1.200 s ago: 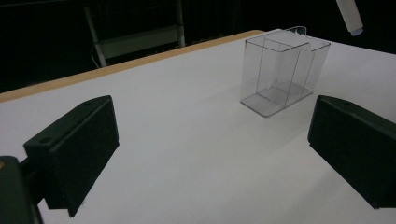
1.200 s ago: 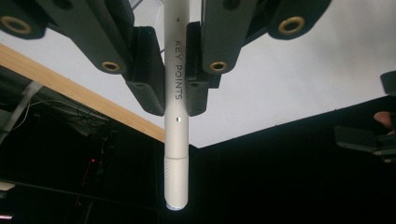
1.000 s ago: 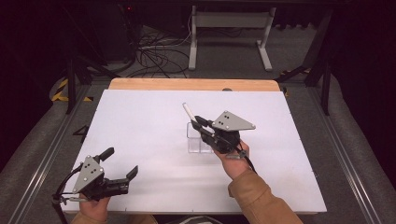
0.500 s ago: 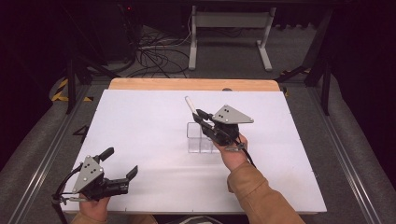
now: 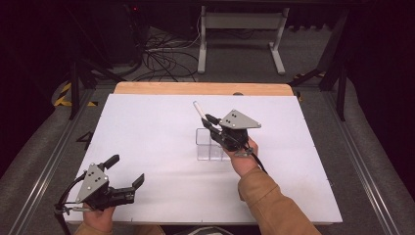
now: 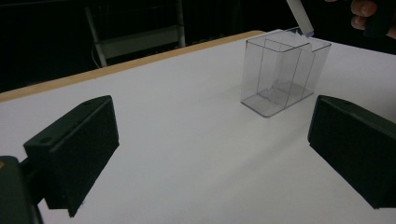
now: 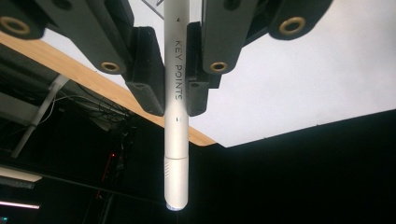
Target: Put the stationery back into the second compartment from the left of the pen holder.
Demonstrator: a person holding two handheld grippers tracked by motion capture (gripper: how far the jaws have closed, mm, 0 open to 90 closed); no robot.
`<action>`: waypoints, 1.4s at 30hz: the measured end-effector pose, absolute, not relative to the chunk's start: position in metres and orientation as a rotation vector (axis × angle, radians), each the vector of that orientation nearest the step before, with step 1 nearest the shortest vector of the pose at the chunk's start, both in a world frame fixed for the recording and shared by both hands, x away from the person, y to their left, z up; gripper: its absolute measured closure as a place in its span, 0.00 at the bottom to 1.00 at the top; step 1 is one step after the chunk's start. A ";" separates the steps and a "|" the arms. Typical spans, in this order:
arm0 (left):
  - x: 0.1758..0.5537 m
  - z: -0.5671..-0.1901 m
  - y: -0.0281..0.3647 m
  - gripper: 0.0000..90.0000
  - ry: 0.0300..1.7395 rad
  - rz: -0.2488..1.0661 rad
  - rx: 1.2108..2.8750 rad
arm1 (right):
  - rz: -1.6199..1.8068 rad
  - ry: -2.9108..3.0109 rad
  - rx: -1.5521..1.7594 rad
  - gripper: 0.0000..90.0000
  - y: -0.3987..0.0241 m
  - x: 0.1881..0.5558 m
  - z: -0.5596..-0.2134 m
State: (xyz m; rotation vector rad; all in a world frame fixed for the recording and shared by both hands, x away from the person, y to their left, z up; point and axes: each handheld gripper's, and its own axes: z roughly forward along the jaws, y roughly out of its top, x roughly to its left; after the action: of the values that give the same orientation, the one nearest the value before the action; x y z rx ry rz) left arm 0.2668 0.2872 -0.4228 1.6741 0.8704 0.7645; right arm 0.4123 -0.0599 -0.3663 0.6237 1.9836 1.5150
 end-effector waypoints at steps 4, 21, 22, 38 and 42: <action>0.267 -0.423 0.287 0.03 0.868 0.766 1.676 | 1.506 2.005 0.636 0.87 -0.057 0.416 -0.370; 0.267 -0.423 0.288 0.03 0.866 0.766 1.676 | 1.437 2.040 0.746 0.87 -0.061 0.427 -0.387; 0.267 -0.423 0.287 0.03 0.867 0.765 1.675 | 1.440 2.042 0.750 0.87 -0.061 0.428 -0.388; 0.267 -0.423 0.287 0.03 0.867 0.764 1.678 | 1.423 2.076 0.787 0.86 -0.068 0.422 -0.398; 0.268 -0.423 0.286 0.03 0.866 0.764 1.679 | 1.405 2.078 0.783 0.86 -0.070 0.418 -0.401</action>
State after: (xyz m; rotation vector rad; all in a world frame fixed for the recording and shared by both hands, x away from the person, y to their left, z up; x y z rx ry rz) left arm 0.2677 0.2863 -0.4234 1.6795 0.8664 0.7641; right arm 0.4184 -0.0696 -0.4012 0.7834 2.0780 1.4046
